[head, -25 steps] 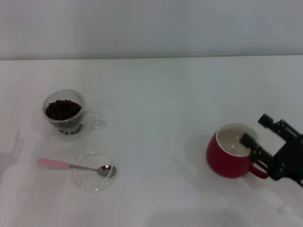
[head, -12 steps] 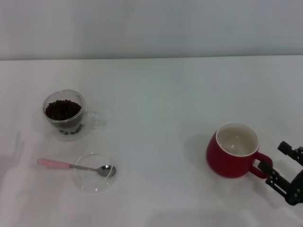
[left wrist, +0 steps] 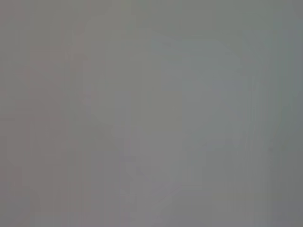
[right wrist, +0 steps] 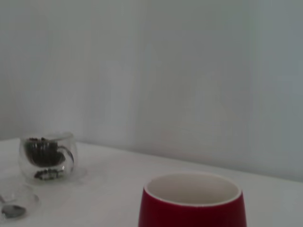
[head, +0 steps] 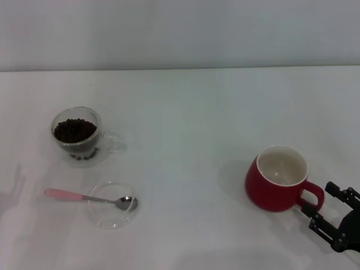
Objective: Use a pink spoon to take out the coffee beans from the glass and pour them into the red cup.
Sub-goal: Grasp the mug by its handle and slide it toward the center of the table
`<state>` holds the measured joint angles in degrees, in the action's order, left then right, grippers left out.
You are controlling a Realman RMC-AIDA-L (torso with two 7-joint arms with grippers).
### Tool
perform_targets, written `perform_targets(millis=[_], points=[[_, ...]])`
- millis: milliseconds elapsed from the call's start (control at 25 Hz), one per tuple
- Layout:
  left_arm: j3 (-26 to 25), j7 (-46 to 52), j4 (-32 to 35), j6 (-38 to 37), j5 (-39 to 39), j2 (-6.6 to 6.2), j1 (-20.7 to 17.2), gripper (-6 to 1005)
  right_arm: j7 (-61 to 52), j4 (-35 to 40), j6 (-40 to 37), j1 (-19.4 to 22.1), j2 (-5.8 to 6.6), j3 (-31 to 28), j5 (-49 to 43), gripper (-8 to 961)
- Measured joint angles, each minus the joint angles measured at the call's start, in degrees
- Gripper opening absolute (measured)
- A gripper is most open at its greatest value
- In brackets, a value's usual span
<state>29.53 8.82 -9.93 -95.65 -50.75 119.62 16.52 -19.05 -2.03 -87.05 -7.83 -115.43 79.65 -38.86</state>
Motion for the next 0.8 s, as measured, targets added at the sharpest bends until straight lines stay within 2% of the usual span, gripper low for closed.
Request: perform_targets(millis=[560, 800], points=[[0.0, 0.1, -0.1, -0.5, -0.6, 0.00, -1.5, 767, 0.1, 1.6, 5.8, -0.5, -0.40, -0.3, 2.5, 704], [0.0, 0.1, -0.1, -0.5, -0.7, 0.00, -1.5, 768, 0.1, 1.6, 6.8, -0.5, -0.40, -3.0, 2.7, 600]])
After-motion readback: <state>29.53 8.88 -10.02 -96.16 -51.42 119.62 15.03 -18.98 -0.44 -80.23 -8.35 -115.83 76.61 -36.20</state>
